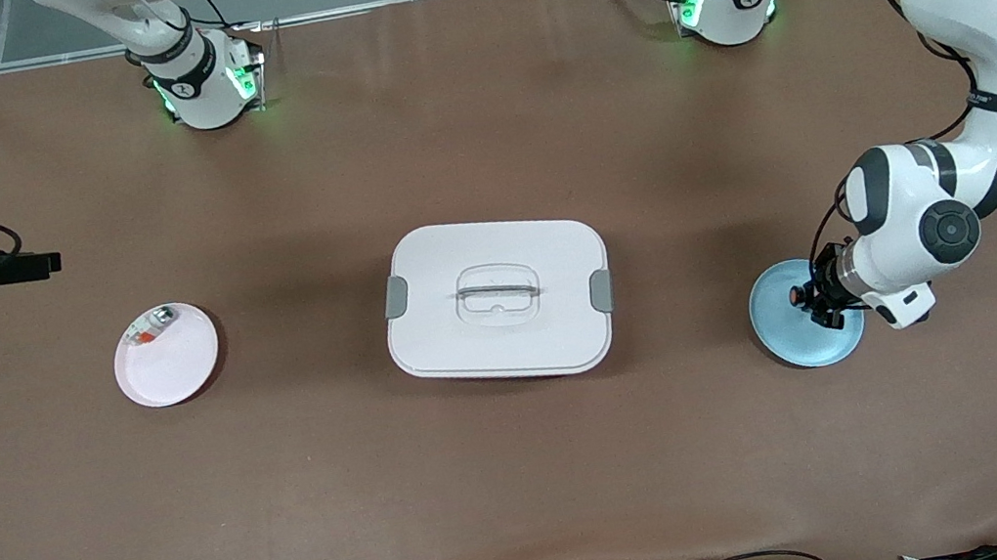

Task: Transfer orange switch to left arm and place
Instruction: 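Lower the switch onto the light-blue plate with the left gripper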

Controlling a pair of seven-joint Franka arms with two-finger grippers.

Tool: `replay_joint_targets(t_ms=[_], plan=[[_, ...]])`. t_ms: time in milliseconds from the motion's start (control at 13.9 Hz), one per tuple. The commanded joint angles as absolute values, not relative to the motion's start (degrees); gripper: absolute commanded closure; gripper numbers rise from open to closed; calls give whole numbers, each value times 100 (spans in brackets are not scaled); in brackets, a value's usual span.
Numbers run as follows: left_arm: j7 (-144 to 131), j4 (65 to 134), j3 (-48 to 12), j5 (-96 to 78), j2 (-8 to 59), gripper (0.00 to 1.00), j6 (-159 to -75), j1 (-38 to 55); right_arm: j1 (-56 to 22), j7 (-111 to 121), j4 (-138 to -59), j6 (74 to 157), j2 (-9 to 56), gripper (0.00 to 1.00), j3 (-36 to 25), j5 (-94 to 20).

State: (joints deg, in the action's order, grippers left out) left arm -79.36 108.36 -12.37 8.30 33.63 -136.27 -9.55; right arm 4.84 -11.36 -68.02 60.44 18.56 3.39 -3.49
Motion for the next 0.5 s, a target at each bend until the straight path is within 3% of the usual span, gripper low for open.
replay_joint_targets(t_ms=[0, 432], plan=[[-8103, 10705, -1266, 1028, 3401, 0, -13641, -993, 465, -1090, -6891, 6029, 1740, 0, 360, -387], [-8112, 10696, -1266, 1028, 3357, 0, -13641, -923, 606, -141, -6934, 6688, 1670, 0, 308, -281]])
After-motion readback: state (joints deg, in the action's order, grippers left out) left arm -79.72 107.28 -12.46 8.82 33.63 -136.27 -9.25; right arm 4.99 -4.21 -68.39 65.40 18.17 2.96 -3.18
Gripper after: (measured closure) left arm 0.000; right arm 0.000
